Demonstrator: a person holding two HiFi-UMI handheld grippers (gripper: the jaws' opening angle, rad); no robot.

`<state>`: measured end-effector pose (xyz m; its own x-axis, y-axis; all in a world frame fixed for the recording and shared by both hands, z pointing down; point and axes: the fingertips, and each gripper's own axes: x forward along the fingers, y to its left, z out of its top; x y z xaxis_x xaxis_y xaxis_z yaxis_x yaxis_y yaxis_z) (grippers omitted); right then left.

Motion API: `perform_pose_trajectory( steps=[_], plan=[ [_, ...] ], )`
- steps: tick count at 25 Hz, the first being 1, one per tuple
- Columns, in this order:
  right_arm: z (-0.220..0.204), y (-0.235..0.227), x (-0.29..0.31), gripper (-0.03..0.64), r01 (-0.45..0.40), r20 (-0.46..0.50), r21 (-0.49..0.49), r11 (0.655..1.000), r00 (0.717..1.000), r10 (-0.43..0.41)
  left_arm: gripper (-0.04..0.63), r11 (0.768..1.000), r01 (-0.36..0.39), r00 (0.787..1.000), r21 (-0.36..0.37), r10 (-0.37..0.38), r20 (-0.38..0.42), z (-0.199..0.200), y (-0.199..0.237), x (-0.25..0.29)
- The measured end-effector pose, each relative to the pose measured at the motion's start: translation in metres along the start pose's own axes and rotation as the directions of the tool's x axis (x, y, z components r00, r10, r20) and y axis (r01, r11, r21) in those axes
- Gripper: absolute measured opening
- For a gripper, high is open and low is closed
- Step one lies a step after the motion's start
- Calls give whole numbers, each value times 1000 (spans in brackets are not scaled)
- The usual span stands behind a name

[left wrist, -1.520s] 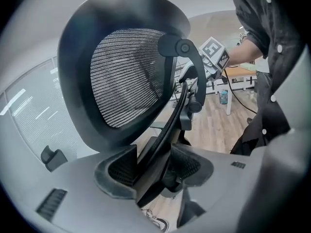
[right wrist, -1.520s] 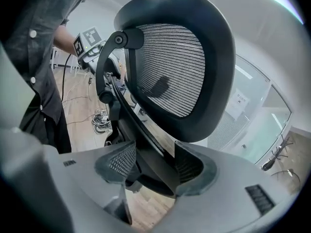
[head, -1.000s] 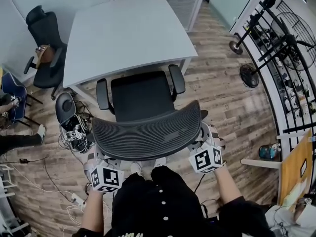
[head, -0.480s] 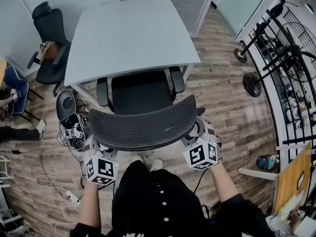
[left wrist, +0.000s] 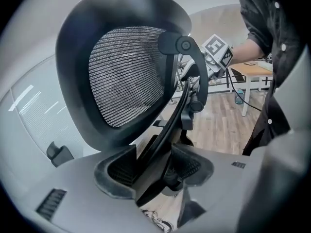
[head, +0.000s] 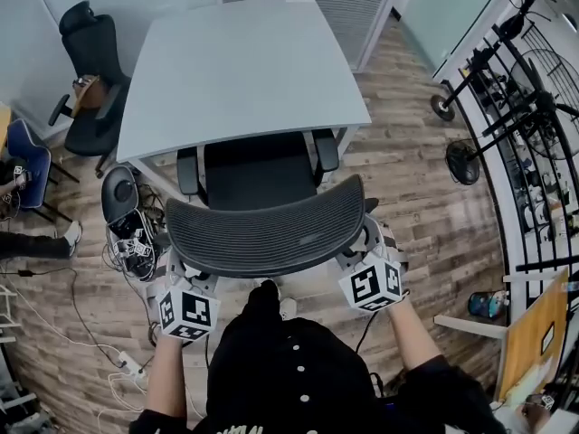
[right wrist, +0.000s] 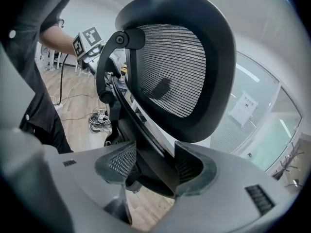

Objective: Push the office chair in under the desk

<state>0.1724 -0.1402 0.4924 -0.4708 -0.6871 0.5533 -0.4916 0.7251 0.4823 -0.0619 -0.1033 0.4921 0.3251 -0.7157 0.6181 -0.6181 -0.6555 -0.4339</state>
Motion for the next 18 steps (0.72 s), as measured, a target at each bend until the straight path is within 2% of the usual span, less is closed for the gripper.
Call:
perform_pose_trajectory(
  steps=[18],
  plan=[
    [8,-30,35,262,-9,-4,-9,1000,1000,9,241,1000,-3,1000,-12,3,-5,7,33,30]
  ],
)
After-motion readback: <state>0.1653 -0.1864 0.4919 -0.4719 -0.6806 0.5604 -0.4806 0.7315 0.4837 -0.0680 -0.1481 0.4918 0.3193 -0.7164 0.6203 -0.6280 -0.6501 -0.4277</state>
